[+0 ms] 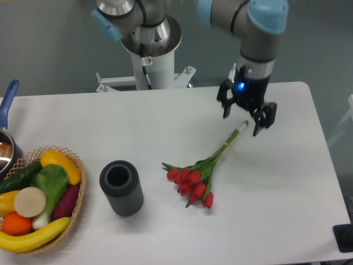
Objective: Pick up the flowers from the table
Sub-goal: 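Move the open gripper down toward the red tulips' green stem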
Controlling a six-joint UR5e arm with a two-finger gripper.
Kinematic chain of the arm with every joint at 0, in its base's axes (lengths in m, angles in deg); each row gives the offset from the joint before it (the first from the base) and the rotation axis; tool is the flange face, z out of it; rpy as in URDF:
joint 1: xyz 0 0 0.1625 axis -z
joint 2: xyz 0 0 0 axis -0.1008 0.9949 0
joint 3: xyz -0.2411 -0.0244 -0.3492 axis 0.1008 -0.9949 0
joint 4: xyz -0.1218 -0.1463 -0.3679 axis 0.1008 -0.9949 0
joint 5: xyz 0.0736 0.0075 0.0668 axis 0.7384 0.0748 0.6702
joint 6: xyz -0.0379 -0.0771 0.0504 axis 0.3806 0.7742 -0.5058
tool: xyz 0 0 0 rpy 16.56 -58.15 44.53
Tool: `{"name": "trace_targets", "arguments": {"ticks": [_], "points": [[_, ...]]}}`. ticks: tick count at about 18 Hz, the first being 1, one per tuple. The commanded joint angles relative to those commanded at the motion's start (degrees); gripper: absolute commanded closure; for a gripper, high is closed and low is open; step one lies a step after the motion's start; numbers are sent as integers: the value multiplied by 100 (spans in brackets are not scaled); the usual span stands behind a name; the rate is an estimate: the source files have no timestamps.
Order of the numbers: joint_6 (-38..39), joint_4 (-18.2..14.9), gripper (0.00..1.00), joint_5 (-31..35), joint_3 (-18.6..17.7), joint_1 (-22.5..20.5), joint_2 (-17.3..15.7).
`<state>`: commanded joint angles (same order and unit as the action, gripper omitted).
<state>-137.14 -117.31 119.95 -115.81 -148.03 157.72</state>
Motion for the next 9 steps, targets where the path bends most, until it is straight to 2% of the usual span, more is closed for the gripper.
{"name": "trace_targets", "arguments": {"ticks": [3,9], "points": [[63,115,0,26,-18,0,176],[37,98,0,35,-114,0,466]]}}
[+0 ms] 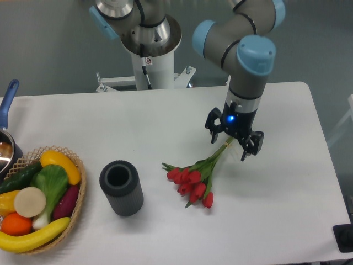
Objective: Pick up the flowers from the table
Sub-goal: 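Move the open gripper down toward the red tulips' green stem, then lower the gripper around the tulip stem near the blooms and close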
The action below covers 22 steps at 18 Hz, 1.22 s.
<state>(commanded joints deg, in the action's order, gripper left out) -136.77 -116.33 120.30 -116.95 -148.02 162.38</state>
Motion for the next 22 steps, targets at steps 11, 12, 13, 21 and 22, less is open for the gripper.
{"name": "trace_targets", "arguments": {"ticks": [11,12,13,21,22], "points": [[-17,0,0,421,-228,105,386],[-18,0,0,518,-237,184,431],[-18,0,0,597,-281,228,457],[-35,9,0,694,-246,325,650],[-35,9,0,694,-246,325,659]]}}
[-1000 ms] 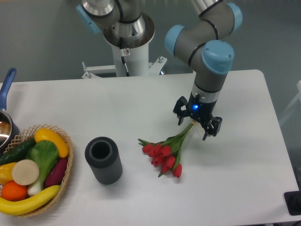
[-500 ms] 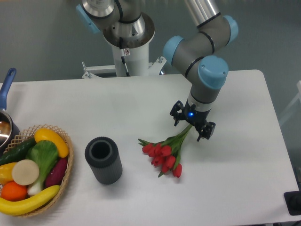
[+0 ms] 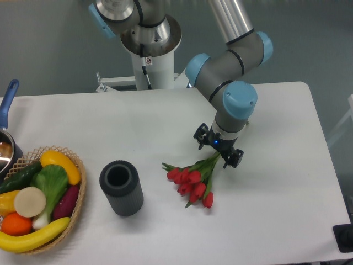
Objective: Pick up the flowers from the table
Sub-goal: 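Lower the gripper around the tulip stem near the blooms and close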
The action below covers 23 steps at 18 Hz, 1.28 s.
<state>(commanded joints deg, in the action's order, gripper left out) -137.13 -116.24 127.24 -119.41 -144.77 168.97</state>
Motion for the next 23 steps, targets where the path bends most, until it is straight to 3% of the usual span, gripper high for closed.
{"name": "trace_targets", "arguments": {"ticks": [10,14,17,23], "points": [[26,9,1,0,-9,18,70],[35,9,11,0,-9,53,97],[35,52,13,9,-9,53,114],[17,53,45,0,18,53,97]]}}
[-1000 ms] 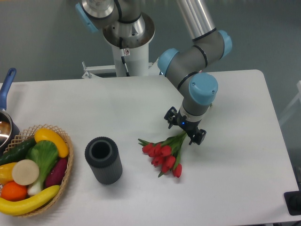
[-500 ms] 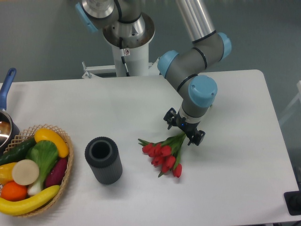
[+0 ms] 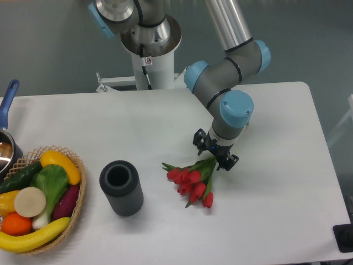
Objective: Pick up the flowers from the table
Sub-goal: 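Lower the gripper around the tulip stem near the blooms and close, then lift the grasped tulips up off the table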
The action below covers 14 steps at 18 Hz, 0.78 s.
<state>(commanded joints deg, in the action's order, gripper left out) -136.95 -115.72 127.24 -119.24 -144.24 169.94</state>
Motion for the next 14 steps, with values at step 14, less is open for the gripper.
{"name": "trace_targets", "arguments": {"ticks": [14], "points": [[53,26,79,-9,44,0,-9]]}}
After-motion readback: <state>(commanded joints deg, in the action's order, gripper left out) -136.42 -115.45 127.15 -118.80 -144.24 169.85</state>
